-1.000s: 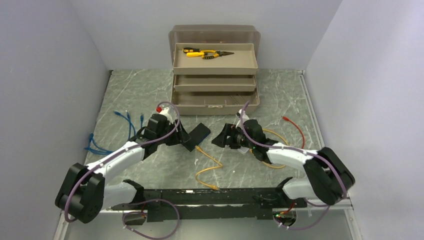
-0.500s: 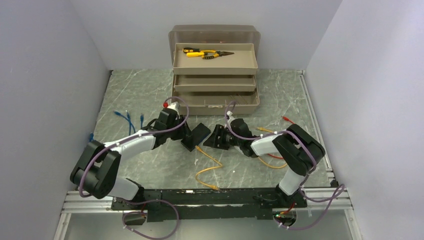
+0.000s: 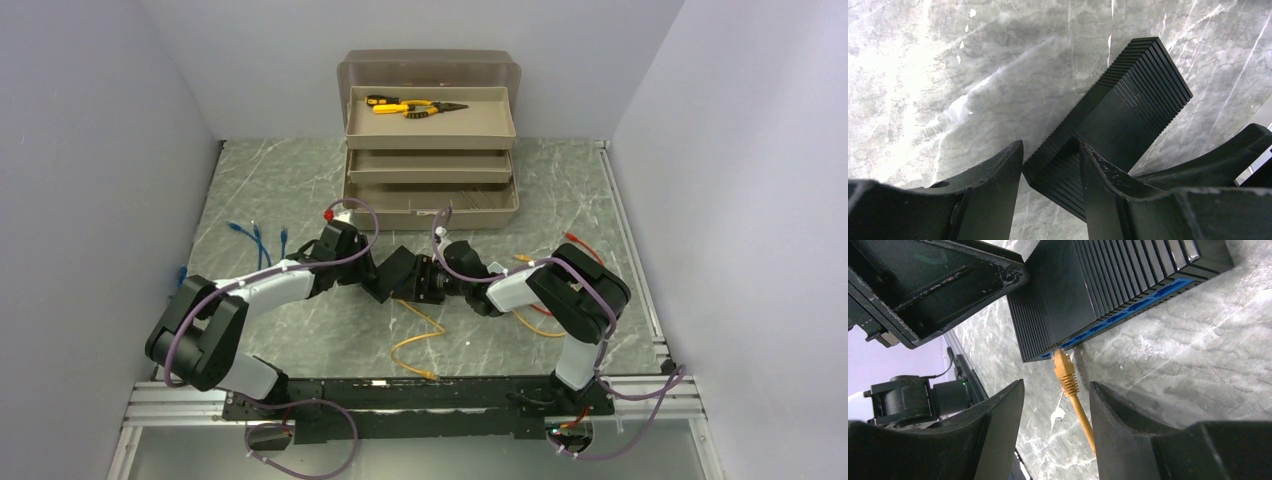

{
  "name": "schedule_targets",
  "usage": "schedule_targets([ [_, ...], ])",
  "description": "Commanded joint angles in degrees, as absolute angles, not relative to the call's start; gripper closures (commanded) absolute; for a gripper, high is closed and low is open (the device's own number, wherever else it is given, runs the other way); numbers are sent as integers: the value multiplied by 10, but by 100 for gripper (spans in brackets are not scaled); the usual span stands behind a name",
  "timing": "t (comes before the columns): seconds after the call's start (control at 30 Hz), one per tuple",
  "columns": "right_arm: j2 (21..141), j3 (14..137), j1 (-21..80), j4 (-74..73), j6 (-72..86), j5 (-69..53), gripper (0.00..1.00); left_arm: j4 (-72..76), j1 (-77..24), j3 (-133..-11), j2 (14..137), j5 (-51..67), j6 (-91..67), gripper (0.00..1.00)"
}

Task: Pull the plug from the switch port
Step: Move the switch port to the center of the board.

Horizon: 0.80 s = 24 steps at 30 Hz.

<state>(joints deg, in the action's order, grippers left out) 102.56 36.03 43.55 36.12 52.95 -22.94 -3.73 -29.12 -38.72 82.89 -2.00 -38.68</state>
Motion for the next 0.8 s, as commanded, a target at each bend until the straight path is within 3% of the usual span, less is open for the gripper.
schedule_targets([
  [0.0,1029,377,434,371,531,-211,47,-15,-294,-394,848,-30,-389,49],
  [0.3,1018,359,429,360,539,-202,49,64,-318,-342,863,26,-415,51],
  [0.77,893,266,438,299,505,-186,55,98,-390,-266,801,31,-450,52],
])
